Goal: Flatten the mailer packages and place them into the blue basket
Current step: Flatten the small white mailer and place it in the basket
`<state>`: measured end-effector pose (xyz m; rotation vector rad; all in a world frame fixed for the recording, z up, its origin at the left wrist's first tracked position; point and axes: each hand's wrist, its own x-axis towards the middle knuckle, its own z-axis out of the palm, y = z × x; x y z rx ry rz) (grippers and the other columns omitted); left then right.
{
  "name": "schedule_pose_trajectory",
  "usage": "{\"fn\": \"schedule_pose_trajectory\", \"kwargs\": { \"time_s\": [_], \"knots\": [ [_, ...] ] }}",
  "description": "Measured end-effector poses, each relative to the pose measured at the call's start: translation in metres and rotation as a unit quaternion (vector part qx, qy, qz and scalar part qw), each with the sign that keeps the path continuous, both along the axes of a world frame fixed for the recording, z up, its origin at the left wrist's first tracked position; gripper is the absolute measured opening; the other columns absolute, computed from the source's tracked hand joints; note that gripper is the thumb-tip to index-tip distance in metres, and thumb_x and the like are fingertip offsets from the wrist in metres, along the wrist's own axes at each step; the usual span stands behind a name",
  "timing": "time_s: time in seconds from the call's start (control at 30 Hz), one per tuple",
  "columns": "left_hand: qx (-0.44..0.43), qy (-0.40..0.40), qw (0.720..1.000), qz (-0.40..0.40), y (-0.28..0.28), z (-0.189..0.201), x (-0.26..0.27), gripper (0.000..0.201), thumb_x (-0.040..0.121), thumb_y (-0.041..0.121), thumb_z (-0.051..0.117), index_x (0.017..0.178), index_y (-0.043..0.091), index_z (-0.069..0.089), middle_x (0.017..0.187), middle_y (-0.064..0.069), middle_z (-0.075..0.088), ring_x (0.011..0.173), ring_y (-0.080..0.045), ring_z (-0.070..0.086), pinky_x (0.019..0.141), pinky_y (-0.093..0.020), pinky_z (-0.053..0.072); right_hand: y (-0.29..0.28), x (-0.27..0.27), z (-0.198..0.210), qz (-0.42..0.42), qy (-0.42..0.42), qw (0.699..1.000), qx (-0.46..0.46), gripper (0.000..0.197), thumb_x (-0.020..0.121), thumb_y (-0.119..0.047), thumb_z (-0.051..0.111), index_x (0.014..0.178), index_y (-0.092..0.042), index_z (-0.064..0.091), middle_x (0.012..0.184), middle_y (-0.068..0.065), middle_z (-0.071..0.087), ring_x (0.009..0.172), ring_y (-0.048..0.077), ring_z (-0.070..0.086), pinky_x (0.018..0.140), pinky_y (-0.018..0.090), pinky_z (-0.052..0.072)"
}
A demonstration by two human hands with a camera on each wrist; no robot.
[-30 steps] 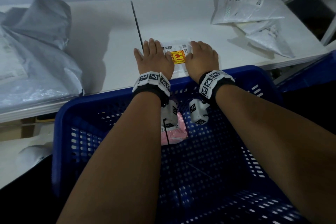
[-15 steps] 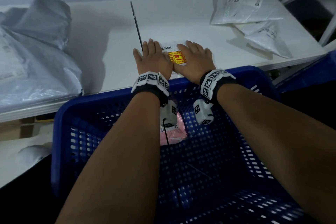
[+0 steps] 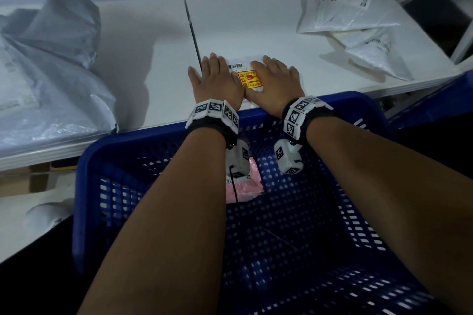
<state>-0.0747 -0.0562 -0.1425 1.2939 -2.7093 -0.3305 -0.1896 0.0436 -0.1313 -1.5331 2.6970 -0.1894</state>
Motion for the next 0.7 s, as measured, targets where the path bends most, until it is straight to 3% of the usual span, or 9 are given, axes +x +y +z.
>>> {"fn": "schedule_pose_trajectory", "kwargs": {
  "time_s": [0.5, 0.63, 0.7],
  "knots": [
    [-0.001, -0.008, 1.0, -0.006, 0.0004, 0.0003, 0.0003, 0.061, 0.104, 0.039, 0.017, 0.157, 0.01, 0.017, 0.166, -0.008, 0.012, 0.153, -0.025, 0.007, 0.121, -0.057, 0.003, -0.0016, 0.004, 0.0028, -0.019, -0.013, 1.0, -0.016, 0.066, 0.093, -0.058, 0.042, 0.15, -0.025, 0.036, 0.162, 0.007, 0.027, 0.15, 0.024, 0.02, 0.119, 0.058, 0.014],
    [-0.002, -0.009, 1.0, -0.007, 0.0005, 0.0004, 0.0008, 0.061, 0.103, 0.039, 0.017, 0.157, 0.01, 0.017, 0.166, -0.009, 0.012, 0.153, -0.025, 0.007, 0.121, -0.058, 0.004, -0.0029, 0.0027, 0.0027, -0.029, -0.014, 0.999, -0.024, 0.056, 0.093, -0.041, 0.04, 0.146, -0.026, 0.04, 0.16, 0.007, 0.032, 0.148, 0.024, 0.025, 0.119, 0.056, 0.016],
    [-0.003, -0.007, 1.0, -0.006, 0.0, 0.0005, 0.0009, 0.061, 0.103, 0.038, 0.017, 0.157, 0.01, 0.018, 0.166, -0.009, 0.012, 0.153, -0.024, 0.008, 0.121, -0.058, 0.004, -0.0019, 0.0026, 0.0026, -0.026, -0.012, 0.999, -0.025, 0.057, 0.094, -0.045, 0.039, 0.147, -0.025, 0.04, 0.16, 0.007, 0.031, 0.148, 0.024, 0.025, 0.119, 0.056, 0.017]
  ]
}}
